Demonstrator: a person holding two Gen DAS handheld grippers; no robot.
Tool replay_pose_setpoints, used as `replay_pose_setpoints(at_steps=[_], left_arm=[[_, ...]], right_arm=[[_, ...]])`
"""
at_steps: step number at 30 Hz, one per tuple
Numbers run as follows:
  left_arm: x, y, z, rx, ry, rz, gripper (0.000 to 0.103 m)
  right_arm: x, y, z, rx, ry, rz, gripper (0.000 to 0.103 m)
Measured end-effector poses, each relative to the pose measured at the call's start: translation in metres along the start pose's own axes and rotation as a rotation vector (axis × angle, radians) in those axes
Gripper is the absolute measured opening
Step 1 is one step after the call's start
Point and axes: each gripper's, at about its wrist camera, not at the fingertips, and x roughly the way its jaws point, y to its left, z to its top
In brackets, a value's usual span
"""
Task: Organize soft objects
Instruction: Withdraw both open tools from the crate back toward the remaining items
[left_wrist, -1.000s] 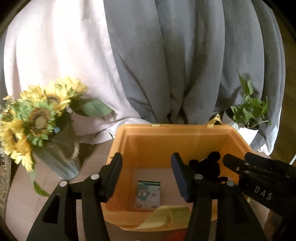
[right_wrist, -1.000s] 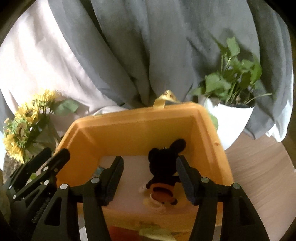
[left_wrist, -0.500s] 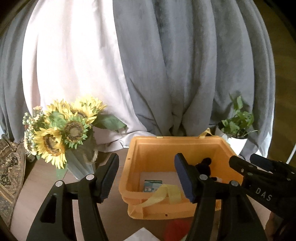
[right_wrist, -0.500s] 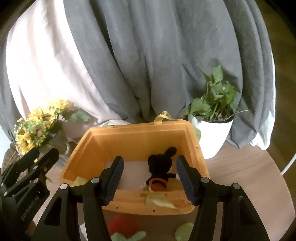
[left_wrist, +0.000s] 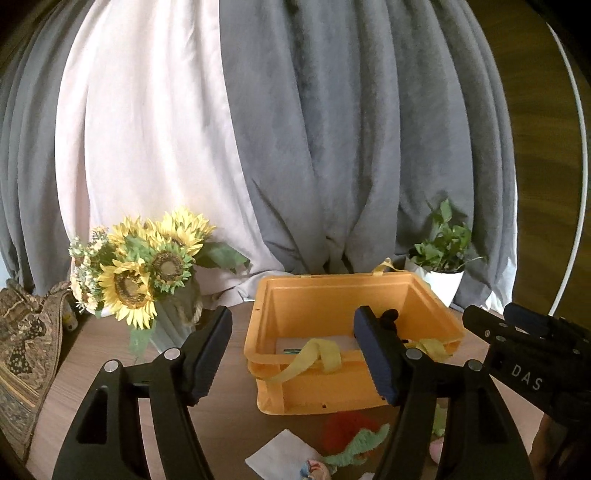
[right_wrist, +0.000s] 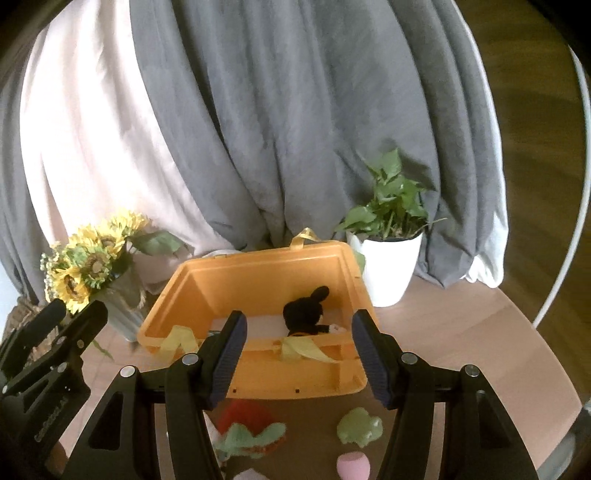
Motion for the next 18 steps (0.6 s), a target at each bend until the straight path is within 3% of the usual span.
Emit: replay_pose_setpoints(at_steps=[18], left_arm=[[-0.061,-0.029,-0.014,0.001,-0.062,0.067,0.073]], right_arm=[[-0.048,-0.021,-0.014,-0.008,-0.050,0.052,0.061]])
